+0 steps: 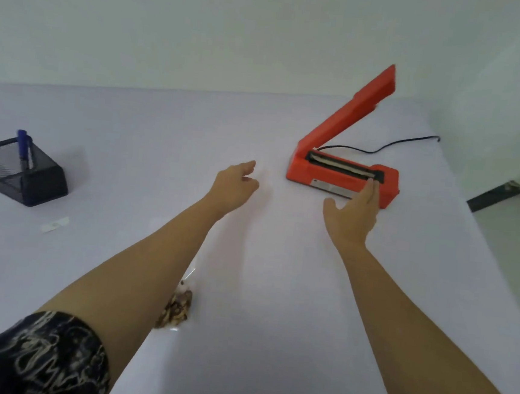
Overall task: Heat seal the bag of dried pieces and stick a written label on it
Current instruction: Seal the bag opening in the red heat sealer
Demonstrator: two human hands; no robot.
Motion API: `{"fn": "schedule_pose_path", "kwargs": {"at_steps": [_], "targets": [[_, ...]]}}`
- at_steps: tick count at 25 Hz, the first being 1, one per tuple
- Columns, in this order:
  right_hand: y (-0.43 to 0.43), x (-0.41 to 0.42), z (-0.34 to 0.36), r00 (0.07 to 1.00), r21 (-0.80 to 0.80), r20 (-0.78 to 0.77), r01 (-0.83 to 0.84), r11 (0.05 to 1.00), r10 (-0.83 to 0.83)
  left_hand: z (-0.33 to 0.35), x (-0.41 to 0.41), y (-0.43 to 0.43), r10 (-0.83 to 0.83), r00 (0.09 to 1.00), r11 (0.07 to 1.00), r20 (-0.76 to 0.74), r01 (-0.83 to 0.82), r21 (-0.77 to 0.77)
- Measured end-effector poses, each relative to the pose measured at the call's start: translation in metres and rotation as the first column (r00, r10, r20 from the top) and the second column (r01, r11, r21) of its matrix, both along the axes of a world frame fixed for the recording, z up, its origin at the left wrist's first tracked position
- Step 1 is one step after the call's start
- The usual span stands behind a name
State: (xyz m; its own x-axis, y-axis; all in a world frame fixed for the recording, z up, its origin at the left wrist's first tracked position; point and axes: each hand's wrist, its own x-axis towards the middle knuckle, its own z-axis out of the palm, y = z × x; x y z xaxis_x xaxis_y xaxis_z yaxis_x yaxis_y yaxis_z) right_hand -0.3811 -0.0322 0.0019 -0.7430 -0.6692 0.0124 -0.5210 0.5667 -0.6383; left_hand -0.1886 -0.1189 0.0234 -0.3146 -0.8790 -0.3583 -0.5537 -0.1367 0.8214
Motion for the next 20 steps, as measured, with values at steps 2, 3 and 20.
{"fn": "schedule_pose_path", "kwargs": {"at_steps": [2,3,20], "targets": [[0.007,-0.041,-0.002,0.998,0.087,0.011,0.067,0.994,-0.069,-0.004,-0.030,-0.006,-0.041,0.999,0.997,0.000,0.041,0.067],[0.010,-0.059,-0.005,0.996,0.124,0.036,0.076,0.989,-0.081,-0.006,-0.044,-0.008,-0.048,0.999,0.993,-0.015,0.049,0.107],[0.118,-0.020,-0.001,0.862,-0.086,0.465,-0.180,0.980,0.200,-0.012,-0.022,0.040,-0.034,0.999,0.999,0.003,0.034,0.011]]}}
